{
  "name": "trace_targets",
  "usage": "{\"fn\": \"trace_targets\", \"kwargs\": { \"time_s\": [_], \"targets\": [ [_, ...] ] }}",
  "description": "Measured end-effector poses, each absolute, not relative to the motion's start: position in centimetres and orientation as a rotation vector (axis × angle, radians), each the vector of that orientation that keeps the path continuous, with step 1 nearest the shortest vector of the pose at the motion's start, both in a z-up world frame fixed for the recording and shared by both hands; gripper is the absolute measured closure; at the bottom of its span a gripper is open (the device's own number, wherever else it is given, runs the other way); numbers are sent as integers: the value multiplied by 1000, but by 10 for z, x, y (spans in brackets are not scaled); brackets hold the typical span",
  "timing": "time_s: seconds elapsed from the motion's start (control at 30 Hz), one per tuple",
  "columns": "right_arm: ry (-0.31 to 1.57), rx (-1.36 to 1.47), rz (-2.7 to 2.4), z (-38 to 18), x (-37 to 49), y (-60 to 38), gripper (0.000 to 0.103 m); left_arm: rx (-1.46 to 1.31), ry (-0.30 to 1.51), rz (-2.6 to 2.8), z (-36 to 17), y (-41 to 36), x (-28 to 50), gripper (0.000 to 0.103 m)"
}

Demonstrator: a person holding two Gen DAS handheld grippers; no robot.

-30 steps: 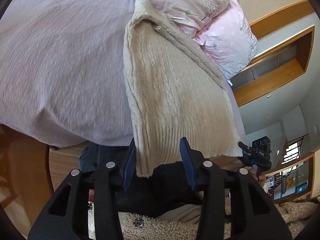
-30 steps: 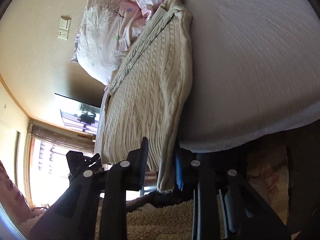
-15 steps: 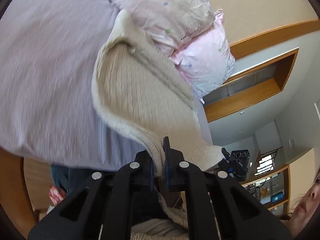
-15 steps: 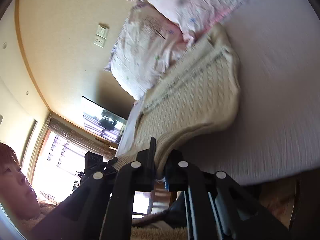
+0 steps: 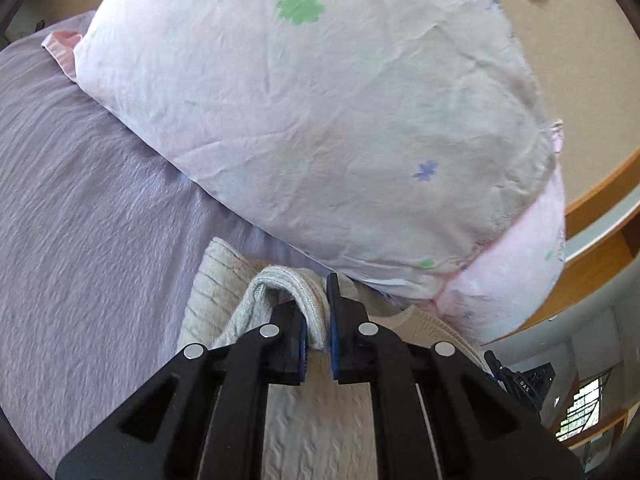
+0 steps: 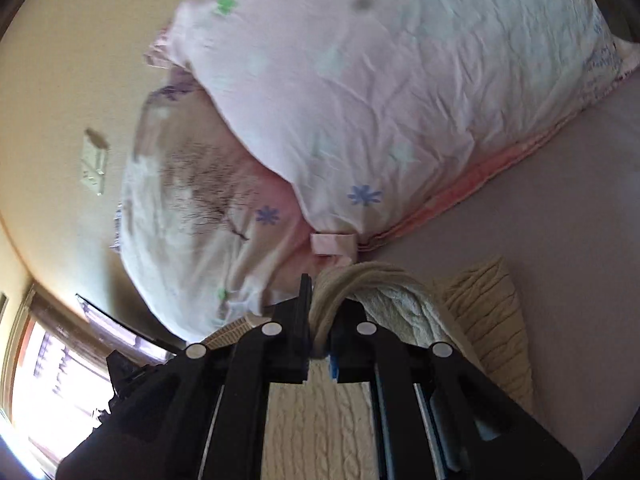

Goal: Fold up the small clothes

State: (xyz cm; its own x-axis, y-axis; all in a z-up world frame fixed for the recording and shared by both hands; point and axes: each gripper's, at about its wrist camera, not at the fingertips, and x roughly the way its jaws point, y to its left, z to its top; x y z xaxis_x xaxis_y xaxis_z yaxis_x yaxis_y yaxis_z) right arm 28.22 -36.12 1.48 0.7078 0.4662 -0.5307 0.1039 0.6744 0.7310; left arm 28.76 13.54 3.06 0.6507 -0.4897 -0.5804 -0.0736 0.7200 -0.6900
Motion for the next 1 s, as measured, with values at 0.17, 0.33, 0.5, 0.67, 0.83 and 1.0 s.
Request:
{"fn": "trace_targets", "kwargs": {
  "time_s": [0.17, 0.33, 0.5, 0.67, 0.83, 1.0],
  "targets": [
    [852, 931, 50, -22, 292, -371, 45, -848, 935, -285, 6, 136, 307, 94],
    [806, 911, 76, -6, 277, -371, 16, -889, 806, -310, 34, 164, 279, 18],
    [759, 888, 181, 15, 243, -369, 10, -679, 854, -225, 50, 182, 238, 22],
    [819, 883, 291, 11, 232, -355, 9, -677, 1032, -260, 8, 174, 226, 34],
    [832, 852, 332, 20, 229, -340, 9, -733, 1010, -278, -5, 164, 221, 55],
    [831, 864, 367, 24, 218, -350, 7, -974, 985, -271, -25, 166, 218, 87]
  ]
}}
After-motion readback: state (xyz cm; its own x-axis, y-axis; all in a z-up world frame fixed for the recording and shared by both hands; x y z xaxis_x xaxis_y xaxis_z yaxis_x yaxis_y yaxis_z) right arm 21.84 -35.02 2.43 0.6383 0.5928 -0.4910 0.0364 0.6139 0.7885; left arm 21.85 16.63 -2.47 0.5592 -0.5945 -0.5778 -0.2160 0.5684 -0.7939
